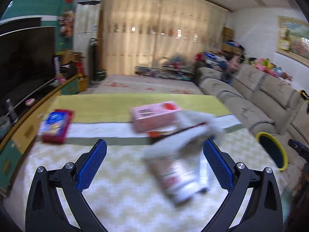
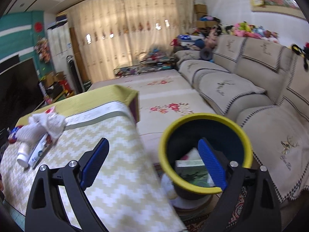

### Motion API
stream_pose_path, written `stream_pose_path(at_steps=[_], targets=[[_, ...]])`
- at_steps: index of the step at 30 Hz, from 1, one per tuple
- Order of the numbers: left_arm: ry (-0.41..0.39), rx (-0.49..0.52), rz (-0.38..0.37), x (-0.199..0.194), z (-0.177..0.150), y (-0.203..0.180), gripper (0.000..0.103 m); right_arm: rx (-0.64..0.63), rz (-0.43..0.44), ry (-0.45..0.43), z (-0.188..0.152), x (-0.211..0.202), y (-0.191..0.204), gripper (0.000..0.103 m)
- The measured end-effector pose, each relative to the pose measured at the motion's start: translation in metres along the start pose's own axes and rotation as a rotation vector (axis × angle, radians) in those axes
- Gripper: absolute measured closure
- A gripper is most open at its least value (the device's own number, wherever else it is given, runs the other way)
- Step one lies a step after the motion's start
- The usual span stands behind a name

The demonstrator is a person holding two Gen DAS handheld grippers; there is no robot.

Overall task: Collect trash
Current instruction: 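Move the left gripper back toward the bed, then grasp the white towel with the right gripper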

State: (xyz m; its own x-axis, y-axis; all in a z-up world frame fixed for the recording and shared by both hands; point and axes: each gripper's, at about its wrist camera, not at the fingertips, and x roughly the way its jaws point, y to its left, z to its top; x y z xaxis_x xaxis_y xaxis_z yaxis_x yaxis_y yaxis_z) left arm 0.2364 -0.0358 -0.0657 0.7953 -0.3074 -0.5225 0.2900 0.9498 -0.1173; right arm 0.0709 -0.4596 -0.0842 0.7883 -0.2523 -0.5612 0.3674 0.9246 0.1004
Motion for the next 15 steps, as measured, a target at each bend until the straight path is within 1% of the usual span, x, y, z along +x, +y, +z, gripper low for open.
stream_pose_path(at_steps=[3, 6, 8, 11, 13, 15], targets=[[-0.025, -0.013, 0.062, -0.003, -0.008, 0.032, 0.005, -0.031, 0.046, 0.023, 0.001, 0.009, 0.029, 0.014], [-0.038, -0.059, 0.055, -0.006, -0.009, 0.050, 0.005, -0.069, 0.098, 0.045, 0.005, 0.019, 0.060, 0.014], [-0.049, -0.071, 0.070, -0.009, -0.008, 0.047, 0.005, -0.089, 0.147, 0.069, 0.007, 0.027, 0.081, 0.014], [-0.066, -0.069, 0.127, -0.012, -0.008, 0.052, 0.005, -0.146, 0.193, 0.092, 0.009, 0.037, 0.113, 0.014], [-0.082, -0.096, 0.134, -0.016, -0.006, 0.055, 0.005, -0.178, 0.237, 0.115, 0.010, 0.044, 0.131, 0.014], [-0.089, -0.130, 0.119, -0.019, -0.006, 0.061, 0.005, -0.208, 0.276, 0.138, 0.011, 0.052, 0.152, 0.014]])
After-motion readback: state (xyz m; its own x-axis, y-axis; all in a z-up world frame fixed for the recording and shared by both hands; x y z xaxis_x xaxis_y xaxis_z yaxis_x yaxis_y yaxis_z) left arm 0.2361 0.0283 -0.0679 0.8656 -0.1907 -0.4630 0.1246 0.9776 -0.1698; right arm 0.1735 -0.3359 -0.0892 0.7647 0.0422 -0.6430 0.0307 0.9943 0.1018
